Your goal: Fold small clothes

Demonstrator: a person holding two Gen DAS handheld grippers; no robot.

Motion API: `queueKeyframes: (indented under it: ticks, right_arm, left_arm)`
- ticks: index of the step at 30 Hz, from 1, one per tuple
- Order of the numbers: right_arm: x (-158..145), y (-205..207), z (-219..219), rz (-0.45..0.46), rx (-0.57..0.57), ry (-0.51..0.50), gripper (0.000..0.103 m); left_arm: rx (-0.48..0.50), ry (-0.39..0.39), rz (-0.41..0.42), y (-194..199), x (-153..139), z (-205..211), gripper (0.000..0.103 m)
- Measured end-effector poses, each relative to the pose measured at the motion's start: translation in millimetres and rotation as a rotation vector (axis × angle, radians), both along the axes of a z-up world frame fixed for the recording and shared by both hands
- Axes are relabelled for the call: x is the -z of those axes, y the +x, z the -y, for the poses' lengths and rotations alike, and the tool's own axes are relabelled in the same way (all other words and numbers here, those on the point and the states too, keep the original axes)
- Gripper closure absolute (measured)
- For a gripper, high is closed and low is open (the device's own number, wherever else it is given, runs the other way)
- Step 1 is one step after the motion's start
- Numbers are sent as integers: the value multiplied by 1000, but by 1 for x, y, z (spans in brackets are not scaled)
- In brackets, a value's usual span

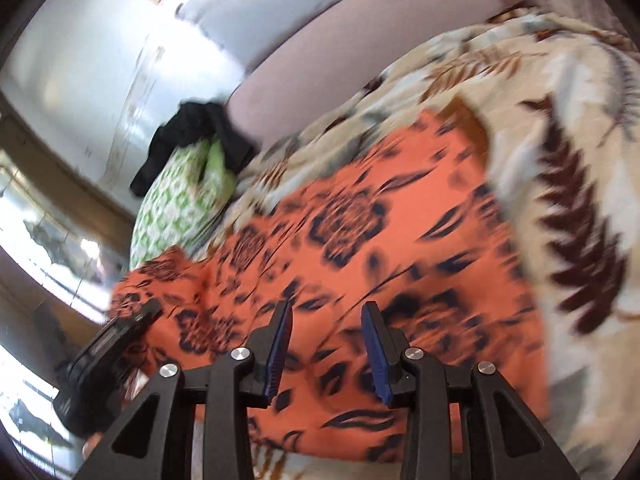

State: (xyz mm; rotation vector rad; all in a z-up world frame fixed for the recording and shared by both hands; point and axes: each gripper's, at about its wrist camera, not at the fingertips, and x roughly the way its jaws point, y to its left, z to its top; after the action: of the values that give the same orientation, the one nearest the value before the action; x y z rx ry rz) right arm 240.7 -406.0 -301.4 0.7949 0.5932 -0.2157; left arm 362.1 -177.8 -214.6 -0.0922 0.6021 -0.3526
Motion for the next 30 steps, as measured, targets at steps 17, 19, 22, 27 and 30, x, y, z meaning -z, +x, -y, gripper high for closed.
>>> queueKeyframes:
  ticks: [17, 19, 22, 27, 30]
  right_arm:
    - [-7, -63, 97, 184, 142, 269, 31]
    - [-8, -56, 91, 204, 92, 311, 30]
    - [-6, -43, 77, 198, 33, 356, 26]
    - [1, -19, 57, 44, 26, 309, 23]
    - [5, -9, 48, -10, -1, 284, 23]
  left_arm:
    - [516, 106, -126, -55, 8, 81, 31]
    - [484, 31, -86, -52, -5, 50, 26]
    - [427, 0, -99, -36, -9, 19, 26]
    - [261, 128, -206, -6, 28, 0, 26]
    - [233, 176, -254, 3, 49, -2, 26]
